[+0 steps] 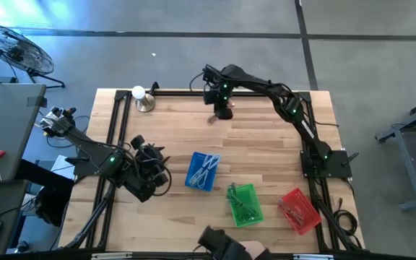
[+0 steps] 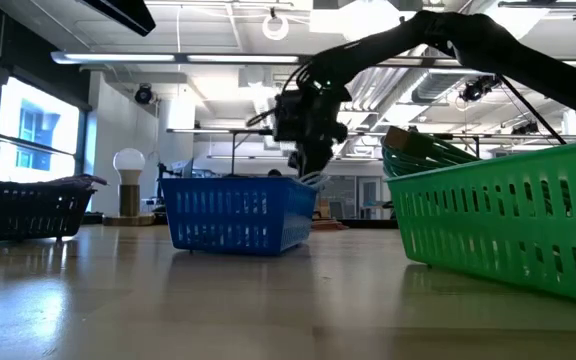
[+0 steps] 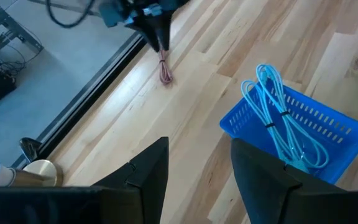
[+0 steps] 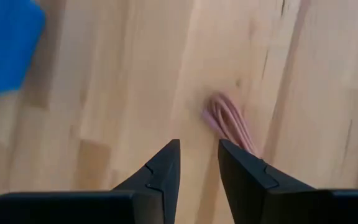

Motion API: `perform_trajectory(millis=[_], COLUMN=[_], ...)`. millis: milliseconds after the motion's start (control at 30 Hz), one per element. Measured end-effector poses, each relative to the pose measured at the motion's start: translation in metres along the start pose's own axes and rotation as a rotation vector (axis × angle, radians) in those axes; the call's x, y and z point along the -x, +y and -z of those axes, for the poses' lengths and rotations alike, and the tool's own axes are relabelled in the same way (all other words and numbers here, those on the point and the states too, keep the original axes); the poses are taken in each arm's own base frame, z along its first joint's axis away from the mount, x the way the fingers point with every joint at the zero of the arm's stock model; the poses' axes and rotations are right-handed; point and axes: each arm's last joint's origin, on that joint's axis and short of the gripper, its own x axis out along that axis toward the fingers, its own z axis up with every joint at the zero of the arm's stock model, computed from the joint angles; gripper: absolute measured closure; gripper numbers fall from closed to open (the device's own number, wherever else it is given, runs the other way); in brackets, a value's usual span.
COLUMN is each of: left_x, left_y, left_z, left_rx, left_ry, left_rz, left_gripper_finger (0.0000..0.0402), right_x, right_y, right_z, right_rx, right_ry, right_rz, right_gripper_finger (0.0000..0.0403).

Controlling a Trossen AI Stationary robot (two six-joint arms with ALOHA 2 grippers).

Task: Pick & Place USB Port
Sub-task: Put the pink USB cable into the red bin

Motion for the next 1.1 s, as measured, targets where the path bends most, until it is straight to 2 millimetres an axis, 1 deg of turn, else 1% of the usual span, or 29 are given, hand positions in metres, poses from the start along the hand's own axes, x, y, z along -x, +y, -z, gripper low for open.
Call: perform_trajectory(millis=[100,200,300,433,533,800,1100], left_x=[0.0,0.0,0.0,-0.001,-0.003,-0.011,-0.012], left_y=[0.002,0.004,0.006,0.007,0.006,0.006,0.005], left_z=[0.002,0.003,0.005,0.006,0.01,0.025,0.025], left_rx=[-0.021,-0.034,-0.048,-0.059,-0.069,-0.115,-0.103], left_ry=[0.019,0.041,0.049,0.049,0.054,0.084,0.082], left_rz=[-0.005,-0.013,-0.034,-0.043,-0.049,-0.071,-0.062], left_gripper_finger=[0.0234,0.0234,0.0234,0.0234,0.0234,0.0234,0.0234], right_x=[-0.013,-0.026,-0.037,-0.048,-0.049,-0.051,-0.052], right_y=[-0.001,0.001,0.004,0.008,0.01,0.014,0.014], right_z=[0.01,0.02,0.025,0.024,0.022,0.017,0.016], right_rx=[0.031,0.043,0.059,0.123,0.158,0.185,0.192], right_ry=[0.103,0.182,0.215,0.215,0.219,0.263,0.278], right_rz=[0.034,0.02,-0.006,-0.011,-0.004,0.045,0.072], right_gripper_finger=[0.0302,0.0302,0.0302,0.0302,0.0302,0.0302,0.0302])
